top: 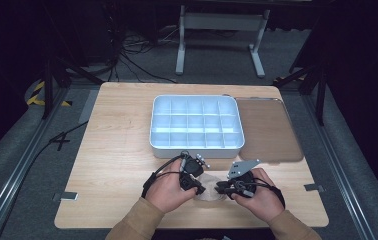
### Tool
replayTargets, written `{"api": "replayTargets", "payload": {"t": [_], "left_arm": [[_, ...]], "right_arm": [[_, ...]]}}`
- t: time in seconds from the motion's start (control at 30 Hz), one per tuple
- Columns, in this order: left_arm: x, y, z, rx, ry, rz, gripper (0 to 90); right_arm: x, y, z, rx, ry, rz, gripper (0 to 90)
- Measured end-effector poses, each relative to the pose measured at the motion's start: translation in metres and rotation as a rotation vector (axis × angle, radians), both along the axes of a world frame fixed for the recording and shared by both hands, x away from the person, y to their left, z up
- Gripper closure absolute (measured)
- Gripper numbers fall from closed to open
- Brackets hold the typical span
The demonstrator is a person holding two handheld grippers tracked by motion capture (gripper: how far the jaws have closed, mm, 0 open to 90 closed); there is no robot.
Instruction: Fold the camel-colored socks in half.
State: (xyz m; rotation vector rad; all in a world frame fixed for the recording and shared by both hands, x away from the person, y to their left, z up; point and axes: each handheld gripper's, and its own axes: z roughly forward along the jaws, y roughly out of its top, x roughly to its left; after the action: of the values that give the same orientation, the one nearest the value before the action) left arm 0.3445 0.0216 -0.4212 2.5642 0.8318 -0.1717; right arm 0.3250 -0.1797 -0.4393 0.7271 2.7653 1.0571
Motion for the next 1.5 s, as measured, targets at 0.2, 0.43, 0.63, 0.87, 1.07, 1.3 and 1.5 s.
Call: {"api": "replayTargets", "payload": {"t": [0.2,0.43,0.63,0.87,1.07,1.3,1.5], "left_arm": [[0.002,-0.007,-0.009,0.040,0.017,-0.028,74.4],[0.003,-0.013,-0.016,0.073,0.041,-0.042,74.1],[0.003,-0.014,-0.017,0.072,0.051,-0.045,74.1],[0.003,-0.012,-0.014,0.064,0.071,-0.049,72.0],[0.005,-0.007,0.002,-0.017,0.013,-0.018,74.7],[0.012,-0.001,0.007,-0.057,-0.042,0.057,75.6],[0.016,0.006,0.005,-0.035,-0.034,0.097,75.6]], "right_arm": [[0.000,-0.003,-0.004,-0.008,0.002,-0.006,77.4],[0.003,-0.009,-0.016,-0.055,0.023,-0.024,76.8],[0.006,-0.014,-0.019,-0.040,0.017,-0.041,76.7],[0.009,-0.017,-0.021,-0.014,0.033,-0.037,76.8],[0.008,-0.016,-0.021,-0.025,0.029,-0.034,76.8],[0.007,-0.019,-0.023,-0.002,0.023,-0.038,76.7],[0.009,-0.022,-0.024,0.005,0.000,-0.045,75.8]]}}
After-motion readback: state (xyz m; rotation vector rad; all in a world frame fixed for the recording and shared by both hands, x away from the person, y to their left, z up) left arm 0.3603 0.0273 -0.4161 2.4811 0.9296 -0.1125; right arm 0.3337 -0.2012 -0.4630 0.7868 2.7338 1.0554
